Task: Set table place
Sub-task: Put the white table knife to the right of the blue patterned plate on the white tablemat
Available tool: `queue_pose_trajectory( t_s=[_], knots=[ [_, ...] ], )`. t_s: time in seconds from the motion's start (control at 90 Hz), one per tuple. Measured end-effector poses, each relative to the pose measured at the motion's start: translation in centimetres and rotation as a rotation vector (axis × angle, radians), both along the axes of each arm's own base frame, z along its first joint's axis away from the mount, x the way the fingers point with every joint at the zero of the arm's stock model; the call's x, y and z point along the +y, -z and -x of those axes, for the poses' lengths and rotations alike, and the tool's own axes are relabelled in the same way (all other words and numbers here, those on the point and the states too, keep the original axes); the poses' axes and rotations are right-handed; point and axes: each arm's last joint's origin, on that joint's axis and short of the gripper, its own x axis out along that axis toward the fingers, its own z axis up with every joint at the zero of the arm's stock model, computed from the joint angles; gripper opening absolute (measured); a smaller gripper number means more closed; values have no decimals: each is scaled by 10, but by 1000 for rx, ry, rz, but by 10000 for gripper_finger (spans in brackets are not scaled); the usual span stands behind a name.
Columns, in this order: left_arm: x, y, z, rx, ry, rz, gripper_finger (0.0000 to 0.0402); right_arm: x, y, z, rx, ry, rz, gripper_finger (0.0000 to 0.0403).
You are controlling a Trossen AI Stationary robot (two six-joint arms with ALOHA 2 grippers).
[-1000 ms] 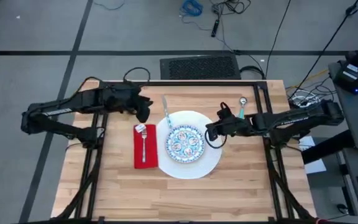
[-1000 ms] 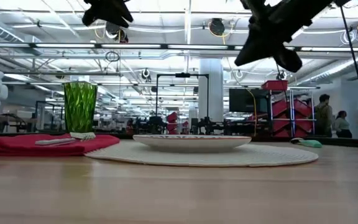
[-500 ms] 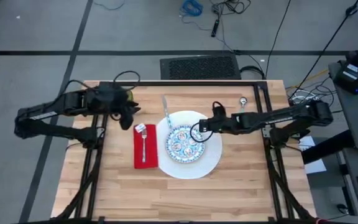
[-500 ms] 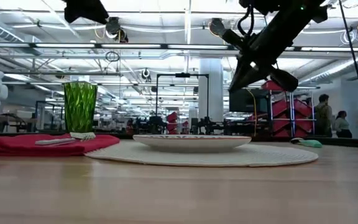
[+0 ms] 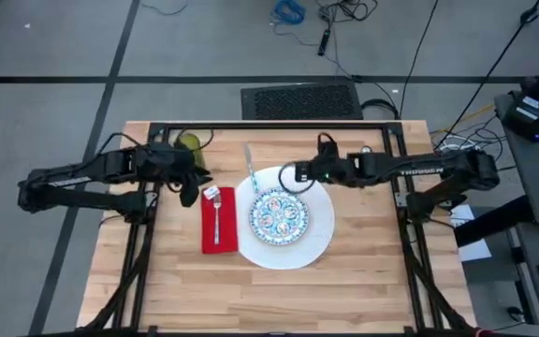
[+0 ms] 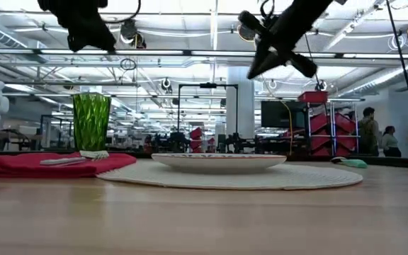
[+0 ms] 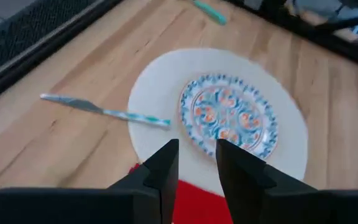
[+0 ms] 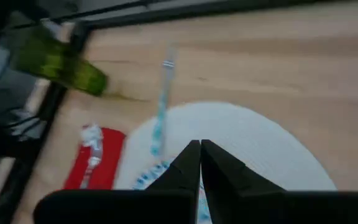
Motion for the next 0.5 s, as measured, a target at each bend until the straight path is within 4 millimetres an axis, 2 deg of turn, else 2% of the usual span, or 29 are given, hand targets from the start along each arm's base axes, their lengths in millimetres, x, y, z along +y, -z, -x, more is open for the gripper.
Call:
queue_pose_trajectory(
  t_s=[0.233,0.367,0.5],
  knots=[
    [12,18,-24,-47,-184,187,93,-20,7,-9,67,-91,30,0],
    [22,19,-53,-29,-254,278,93,-22,6,-7,70,-83,26,0],
    [39,31,-81,56,-374,359,93,-20,2,2,113,-99,30,0]
  ],
)
